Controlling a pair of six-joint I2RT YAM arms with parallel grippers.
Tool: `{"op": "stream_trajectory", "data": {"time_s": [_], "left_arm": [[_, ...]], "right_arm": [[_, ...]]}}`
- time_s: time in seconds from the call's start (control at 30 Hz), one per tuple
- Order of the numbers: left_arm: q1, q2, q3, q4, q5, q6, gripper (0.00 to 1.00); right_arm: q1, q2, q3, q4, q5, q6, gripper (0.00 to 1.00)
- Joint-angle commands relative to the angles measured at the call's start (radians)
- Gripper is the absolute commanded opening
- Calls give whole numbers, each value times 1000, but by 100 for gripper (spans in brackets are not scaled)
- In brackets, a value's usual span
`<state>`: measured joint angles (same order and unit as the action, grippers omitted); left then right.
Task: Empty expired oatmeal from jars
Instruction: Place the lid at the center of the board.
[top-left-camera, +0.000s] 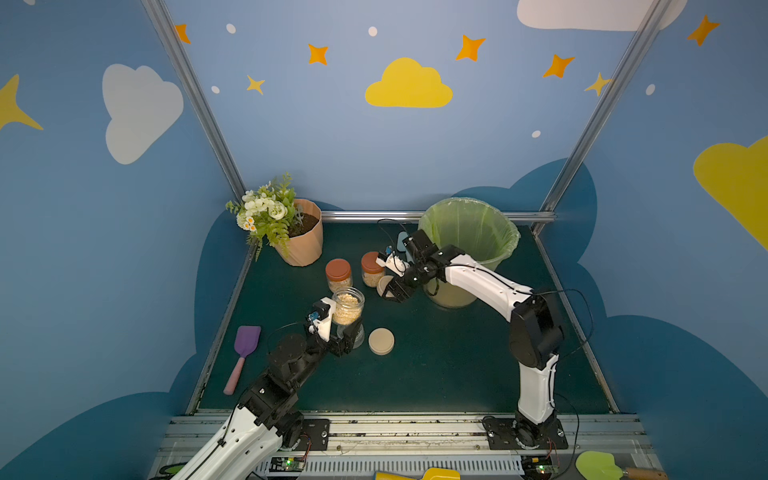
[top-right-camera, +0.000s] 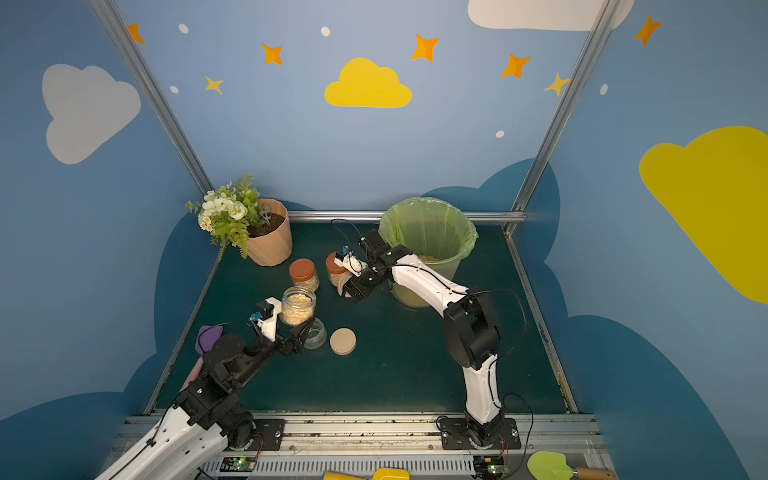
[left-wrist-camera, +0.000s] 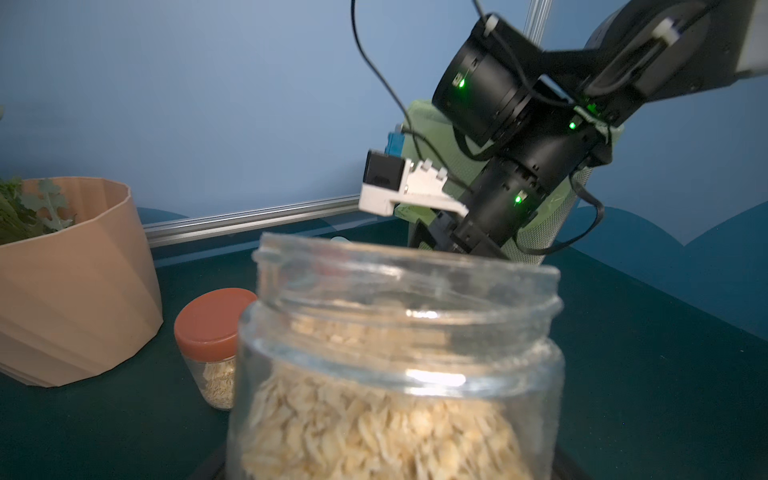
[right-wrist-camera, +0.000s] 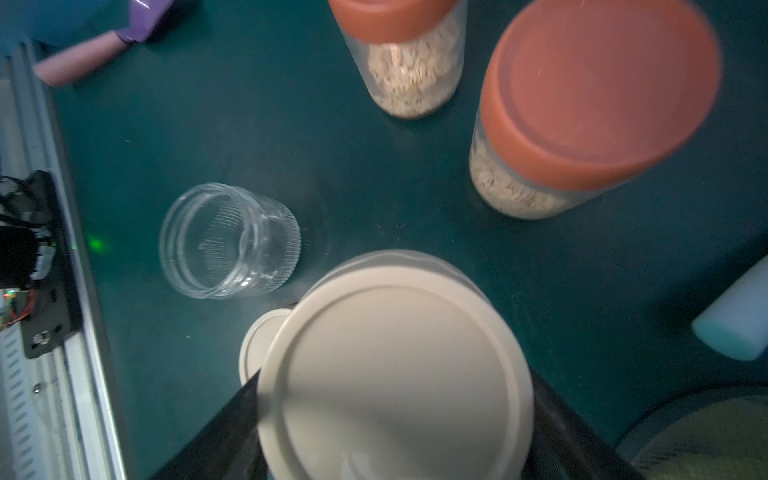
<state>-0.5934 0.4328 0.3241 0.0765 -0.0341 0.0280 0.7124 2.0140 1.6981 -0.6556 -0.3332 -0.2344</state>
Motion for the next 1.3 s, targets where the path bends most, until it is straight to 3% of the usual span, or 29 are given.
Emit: {"op": "stream_trajectory", "data": {"time_s": [0.0, 0.17, 0.57, 0.7, 0.9, 1.27], "left_arm": [[3, 9, 15, 60, -20, -5, 3], [3, 50, 32, 69, -12, -5, 3], [4, 109, 47, 98, -9, -2, 3], [4, 110, 46, 103, -14, -2, 4], [4, 110, 44, 109, -15, 0, 4], [4, 104, 43, 113, -8, -6, 3]], "right_arm": [[10, 34, 21, -3, 105, 48, 53], [6, 114, 47, -21, 165, 70, 54], [28, 186, 17, -8, 171, 86, 63], [36, 183, -3, -2, 186, 103, 76], [43, 173, -34, 6, 203, 117, 83], [60, 138, -55, 12, 260, 151, 84]]}}
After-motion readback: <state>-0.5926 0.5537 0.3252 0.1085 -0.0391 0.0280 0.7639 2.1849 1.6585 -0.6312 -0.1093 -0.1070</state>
